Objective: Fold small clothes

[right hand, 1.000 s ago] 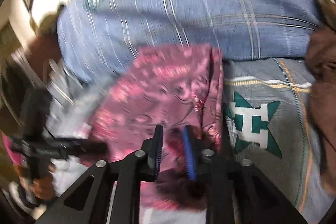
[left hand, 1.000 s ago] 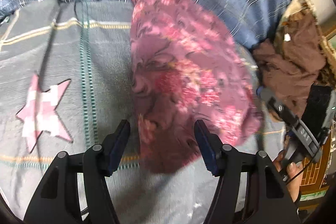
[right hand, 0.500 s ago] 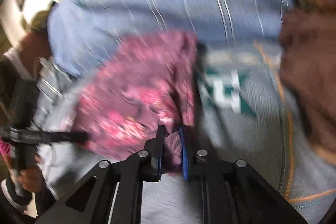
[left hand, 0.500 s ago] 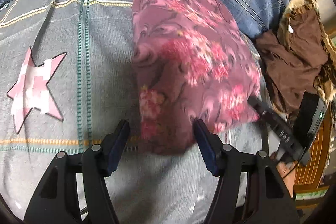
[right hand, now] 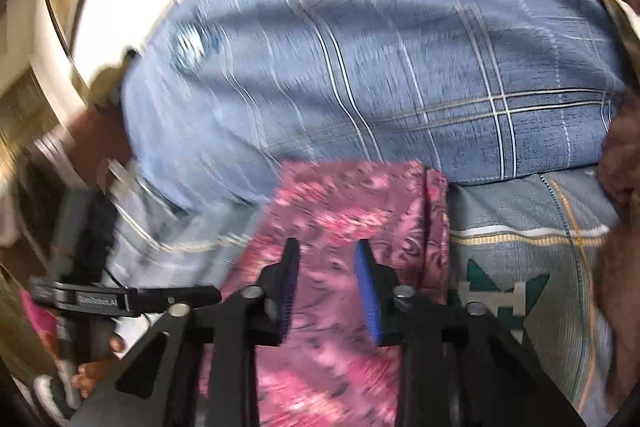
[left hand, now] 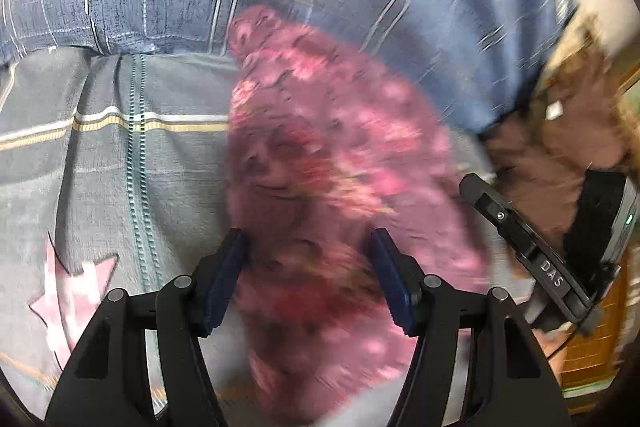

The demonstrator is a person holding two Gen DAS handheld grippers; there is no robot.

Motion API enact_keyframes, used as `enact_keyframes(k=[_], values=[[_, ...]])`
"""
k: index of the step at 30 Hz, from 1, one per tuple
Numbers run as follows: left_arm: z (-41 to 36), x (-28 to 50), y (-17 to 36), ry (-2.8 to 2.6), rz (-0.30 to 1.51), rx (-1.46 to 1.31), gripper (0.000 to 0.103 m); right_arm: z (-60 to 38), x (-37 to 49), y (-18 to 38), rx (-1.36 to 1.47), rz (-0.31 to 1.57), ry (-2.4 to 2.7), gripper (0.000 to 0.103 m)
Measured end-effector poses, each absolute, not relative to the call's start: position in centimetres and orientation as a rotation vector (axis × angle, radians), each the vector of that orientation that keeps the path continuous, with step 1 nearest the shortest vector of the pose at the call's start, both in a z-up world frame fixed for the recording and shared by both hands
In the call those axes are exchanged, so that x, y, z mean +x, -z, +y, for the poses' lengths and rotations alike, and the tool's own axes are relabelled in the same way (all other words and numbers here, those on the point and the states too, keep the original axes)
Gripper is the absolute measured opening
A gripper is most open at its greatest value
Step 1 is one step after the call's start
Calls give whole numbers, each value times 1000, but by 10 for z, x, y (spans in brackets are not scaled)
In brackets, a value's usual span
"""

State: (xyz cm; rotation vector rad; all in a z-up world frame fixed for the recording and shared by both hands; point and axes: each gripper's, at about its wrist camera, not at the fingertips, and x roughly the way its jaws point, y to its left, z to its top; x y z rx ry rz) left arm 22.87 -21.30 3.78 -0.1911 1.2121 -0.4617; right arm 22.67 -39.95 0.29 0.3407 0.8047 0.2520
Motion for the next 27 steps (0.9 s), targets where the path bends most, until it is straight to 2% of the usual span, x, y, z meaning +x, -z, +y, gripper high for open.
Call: enact_keyframes(k=[1,2,5,8,10,11,12,18,20,24,26,27], values=[[-214,231,-27,450,1236,-188,71,-397,232,11,293,861,-209,23],[-211,232,-17,453,1259,-211,73,-394,236,25,225,908,-184,21],[-194,234,-16,484,1277,-303,73,-402,230,21,227,889,-186,20],[-175,235,-25,505,1277,-362,72,-427,223,7,363,841,-186,29],[-162,239,-30,513,1260,-411,72,-456,217,5,535,807,-194,42],[-156,244,-28,527,1275,-447,72,-467,216,9,615,809,-211,56],[-153,248,-25,539,1291,-478,72,-474,219,16,670,822,-232,61],[-166,262,0,610,1411,-537,73,-461,235,52,744,957,-349,62],[-177,263,-7,618,1403,-495,79,-452,238,53,749,950,-408,62],[-192,264,-10,602,1404,-435,81,-427,245,40,603,940,-443,74],[-196,264,-13,584,1391,-420,80,-419,250,40,514,971,-409,74],[-198,263,-14,577,1383,-417,75,-413,252,38,440,989,-371,70]])
